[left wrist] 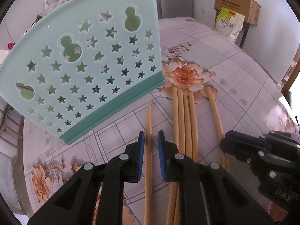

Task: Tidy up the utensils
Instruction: 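Close the left tool on a single wooden chopstick, then drop the chopstick into the green holder with the left tool while the right tool grasps another chopstick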

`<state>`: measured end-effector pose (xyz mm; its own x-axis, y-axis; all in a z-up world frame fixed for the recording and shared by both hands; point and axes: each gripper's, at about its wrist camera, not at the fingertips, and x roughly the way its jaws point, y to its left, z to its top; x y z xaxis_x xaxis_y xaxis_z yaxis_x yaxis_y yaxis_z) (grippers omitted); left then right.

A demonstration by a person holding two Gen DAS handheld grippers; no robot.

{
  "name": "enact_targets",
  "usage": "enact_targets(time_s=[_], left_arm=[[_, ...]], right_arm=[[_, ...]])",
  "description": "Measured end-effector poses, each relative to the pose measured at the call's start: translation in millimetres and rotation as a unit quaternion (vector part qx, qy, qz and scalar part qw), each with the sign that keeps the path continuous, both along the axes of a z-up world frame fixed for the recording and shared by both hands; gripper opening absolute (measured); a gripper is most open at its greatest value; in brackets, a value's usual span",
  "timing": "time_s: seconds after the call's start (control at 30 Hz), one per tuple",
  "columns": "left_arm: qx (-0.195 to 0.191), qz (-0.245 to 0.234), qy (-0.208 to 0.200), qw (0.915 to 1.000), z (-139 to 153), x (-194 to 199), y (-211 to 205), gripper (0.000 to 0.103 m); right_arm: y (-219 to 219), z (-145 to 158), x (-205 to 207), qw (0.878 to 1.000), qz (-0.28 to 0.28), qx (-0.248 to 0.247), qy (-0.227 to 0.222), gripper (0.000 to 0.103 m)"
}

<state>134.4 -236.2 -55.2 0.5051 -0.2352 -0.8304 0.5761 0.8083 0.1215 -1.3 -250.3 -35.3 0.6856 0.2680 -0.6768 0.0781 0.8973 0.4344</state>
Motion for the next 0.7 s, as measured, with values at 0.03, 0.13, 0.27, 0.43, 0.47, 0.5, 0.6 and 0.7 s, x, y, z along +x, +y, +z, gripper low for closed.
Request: enact_targets(time_s=[0.03, 0.13, 0.27, 0.43, 0.47, 0.5, 0.6, 0.7], left_arm=[[-0.003, -0.002, -0.002, 1.0, -1, -1, 3, 0.012], [-0.016, -0.01, -0.003, 0.9998, -1, 0, 13, 0.011], [-0.038, -0.02, -0.002, 0.9991, -1, -3, 26, 0.006], [-0.069, -0.023, 0.007, 0.9973, -1, -5, 49, 0.006], [-0.075, -0.021, 0.008, 0.997, -1, -6, 54, 0.006], [-0.081, -0.02, 0.007, 0.9965, 1, -9, 61, 0.006], [-0.104, -0.016, -0.008, 0.9945, 13, -17, 85, 0.006], [-0.128, -0.019, -0.032, 0.9911, 32, -31, 106, 0.006]], right_arm=[[2, 0, 1, 1.0, -0.002, -0.005, 0.002, 0.006], [6, 0, 3, 1.0, -0.007, -0.014, 0.006, 0.007], [11, -1, 9, 1.0, -0.017, -0.011, 0.016, 0.008], [8, -3, 13, 0.999, -0.024, 0.007, 0.033, 0.008], [8, -4, 14, 0.999, -0.026, 0.013, 0.036, 0.008], [6, -4, 15, 0.999, -0.028, 0.02, 0.039, 0.009], [6, -4, 18, 0.998, -0.03, 0.024, 0.046, 0.012], [10, -2, 26, 0.998, -0.028, 0.019, 0.052, 0.02]])
